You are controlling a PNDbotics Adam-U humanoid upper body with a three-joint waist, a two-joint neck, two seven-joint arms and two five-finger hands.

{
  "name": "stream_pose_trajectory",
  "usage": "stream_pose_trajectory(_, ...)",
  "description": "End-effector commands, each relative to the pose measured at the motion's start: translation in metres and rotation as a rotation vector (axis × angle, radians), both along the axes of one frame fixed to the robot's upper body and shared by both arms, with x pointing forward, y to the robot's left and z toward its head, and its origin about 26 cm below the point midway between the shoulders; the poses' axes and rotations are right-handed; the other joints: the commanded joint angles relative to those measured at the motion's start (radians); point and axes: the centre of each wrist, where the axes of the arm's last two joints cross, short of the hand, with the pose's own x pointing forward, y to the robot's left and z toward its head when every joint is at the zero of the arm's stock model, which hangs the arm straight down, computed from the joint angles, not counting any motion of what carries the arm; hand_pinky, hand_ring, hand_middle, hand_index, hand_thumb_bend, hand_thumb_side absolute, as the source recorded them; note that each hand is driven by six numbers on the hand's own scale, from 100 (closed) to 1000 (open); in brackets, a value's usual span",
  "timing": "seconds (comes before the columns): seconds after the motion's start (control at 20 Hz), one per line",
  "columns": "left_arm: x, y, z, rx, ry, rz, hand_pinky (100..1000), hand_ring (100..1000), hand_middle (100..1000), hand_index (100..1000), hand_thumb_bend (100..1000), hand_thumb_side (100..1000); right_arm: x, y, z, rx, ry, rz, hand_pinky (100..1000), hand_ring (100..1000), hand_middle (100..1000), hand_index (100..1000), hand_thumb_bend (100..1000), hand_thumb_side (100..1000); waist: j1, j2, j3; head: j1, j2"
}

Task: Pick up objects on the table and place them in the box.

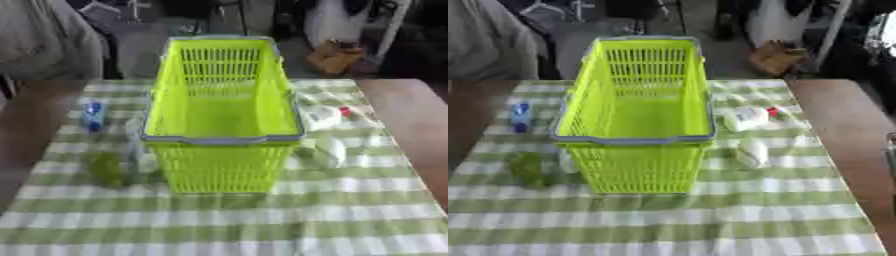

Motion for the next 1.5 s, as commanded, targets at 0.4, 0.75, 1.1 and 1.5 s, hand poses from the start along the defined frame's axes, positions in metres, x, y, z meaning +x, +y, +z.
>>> stream_pose_trajectory(0.4, -0.0009, 0.0018, 0.0081, 0.022, -0.021, 0.004, 585, 783, 705, 758, 232, 1000, -0.0014, -0.0012, 0.0089, -0.02, -0.026, 0.002, 604, 664, 518, 670, 100, 647, -0.001, -0.011, 0.001, 0.002, -0.007)
stream_pose_trajectory(0.75, -0.0007, 0.0018, 0.0079, 0.021, -0.02, 0.004, 585, 780, 695, 758, 233, 1000, -0.0014, -0.0011, 0.0091, -0.021, -0.027, 0.002, 604, 664, 518, 670, 100, 647, -0.001, -0.011, 0.002, 0.002, -0.007)
stream_pose_trajectory(1.1, -0.0007, 0.002, 0.0081, 0.022, -0.02, 0.007, 584, 779, 695, 758, 233, 1000, -0.0014, -0.0012, 0.0092, -0.022, -0.027, 0.002, 604, 664, 518, 670, 100, 647, -0.001, -0.011, 0.002, 0.003, -0.007)
stream_pose_trajectory(1.5, -0.0008, 0.0023, 0.0082, 0.023, -0.017, 0.012, 583, 779, 692, 758, 233, 1000, -0.0014, -0.0013, 0.0095, -0.022, -0.028, 0.001, 604, 664, 518, 670, 100, 647, -0.001, -0.012, 0.001, 0.003, -0.009)
